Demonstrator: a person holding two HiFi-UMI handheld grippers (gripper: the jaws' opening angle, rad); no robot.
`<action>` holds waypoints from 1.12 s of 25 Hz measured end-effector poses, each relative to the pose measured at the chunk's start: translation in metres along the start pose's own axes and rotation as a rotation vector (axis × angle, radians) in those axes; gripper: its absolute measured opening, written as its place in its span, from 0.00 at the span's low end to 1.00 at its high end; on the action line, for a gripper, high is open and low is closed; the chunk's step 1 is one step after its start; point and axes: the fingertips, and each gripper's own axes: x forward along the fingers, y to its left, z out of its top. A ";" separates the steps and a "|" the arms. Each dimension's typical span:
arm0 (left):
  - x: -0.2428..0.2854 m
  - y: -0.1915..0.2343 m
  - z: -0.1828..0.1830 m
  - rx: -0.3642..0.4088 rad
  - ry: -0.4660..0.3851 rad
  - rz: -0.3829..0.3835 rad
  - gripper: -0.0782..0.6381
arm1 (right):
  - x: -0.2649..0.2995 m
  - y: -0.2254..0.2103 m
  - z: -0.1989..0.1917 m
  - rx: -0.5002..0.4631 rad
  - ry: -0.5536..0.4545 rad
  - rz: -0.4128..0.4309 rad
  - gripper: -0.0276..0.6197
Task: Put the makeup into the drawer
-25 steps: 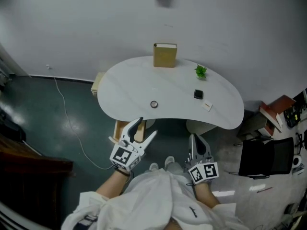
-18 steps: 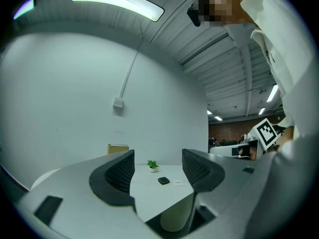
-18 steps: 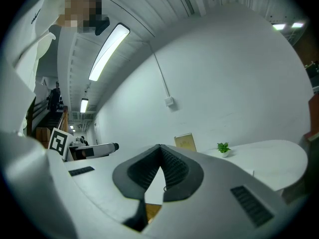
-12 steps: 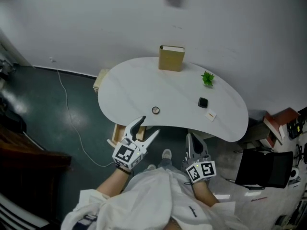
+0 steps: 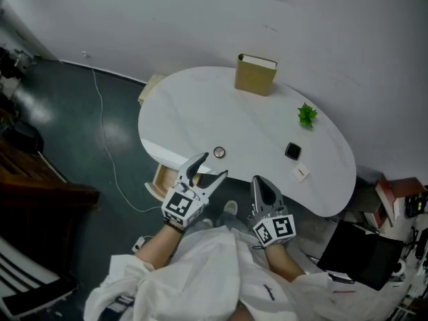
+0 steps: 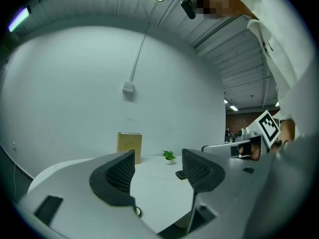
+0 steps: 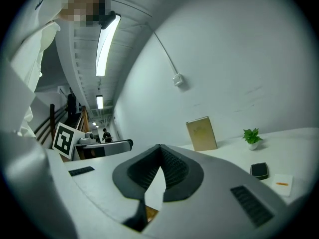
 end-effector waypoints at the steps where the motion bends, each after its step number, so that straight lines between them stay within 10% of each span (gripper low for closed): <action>1: 0.005 0.001 -0.004 0.003 0.004 0.015 0.52 | 0.005 -0.004 -0.004 0.002 0.015 0.017 0.07; 28: 0.083 0.069 -0.165 -0.022 0.295 0.146 0.52 | 0.117 -0.041 -0.135 0.008 0.289 0.100 0.07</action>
